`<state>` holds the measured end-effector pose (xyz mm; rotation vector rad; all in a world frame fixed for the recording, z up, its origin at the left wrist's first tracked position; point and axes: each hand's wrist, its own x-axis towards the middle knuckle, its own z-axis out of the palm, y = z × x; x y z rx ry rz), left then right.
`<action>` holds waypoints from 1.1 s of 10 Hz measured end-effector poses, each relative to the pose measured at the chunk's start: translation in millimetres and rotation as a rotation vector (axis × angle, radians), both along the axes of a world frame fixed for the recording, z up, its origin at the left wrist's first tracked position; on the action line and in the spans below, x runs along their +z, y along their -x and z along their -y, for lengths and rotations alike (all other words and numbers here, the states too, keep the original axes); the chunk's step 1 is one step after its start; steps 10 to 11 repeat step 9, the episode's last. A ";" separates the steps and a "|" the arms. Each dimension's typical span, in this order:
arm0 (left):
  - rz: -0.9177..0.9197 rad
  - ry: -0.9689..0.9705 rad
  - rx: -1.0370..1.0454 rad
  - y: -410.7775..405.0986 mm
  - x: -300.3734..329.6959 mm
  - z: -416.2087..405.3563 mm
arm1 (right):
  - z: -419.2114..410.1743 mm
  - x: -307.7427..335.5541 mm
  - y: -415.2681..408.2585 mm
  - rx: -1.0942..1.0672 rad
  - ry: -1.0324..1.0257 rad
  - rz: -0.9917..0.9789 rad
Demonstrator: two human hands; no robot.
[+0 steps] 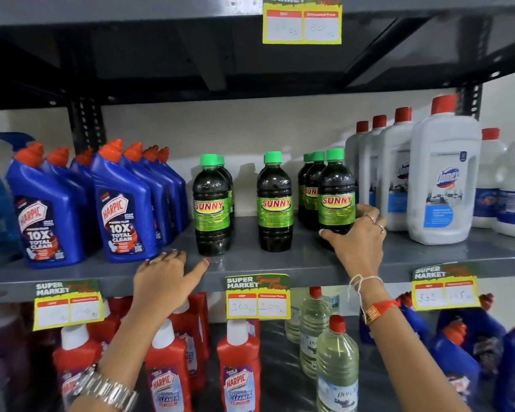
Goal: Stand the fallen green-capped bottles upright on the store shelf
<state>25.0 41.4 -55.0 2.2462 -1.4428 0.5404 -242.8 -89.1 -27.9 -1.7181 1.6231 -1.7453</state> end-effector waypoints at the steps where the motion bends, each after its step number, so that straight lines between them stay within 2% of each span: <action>1: 0.023 0.022 0.016 -0.1 -2.2 0.0 | 5.8 1.4 7.5 0.082 -0.060 -0.083; 2: 0.048 0.031 0.034 1.9 -3.1 -1.0 | 9.7 3.9 13.6 0.155 -0.117 -0.168; 3: 0.061 0.031 0.050 4.2 -3.2 -1.1 | 12.8 5.2 18.3 0.222 -0.171 -0.157; 8: 0.058 0.037 0.042 7.2 -2.4 -2.7 | 19.4 12.3 3.7 0.242 -0.256 -0.147; 11: 0.052 0.020 0.061 6.2 -3.5 0.1 | 18.5 13.3 2.9 0.248 -0.240 -0.129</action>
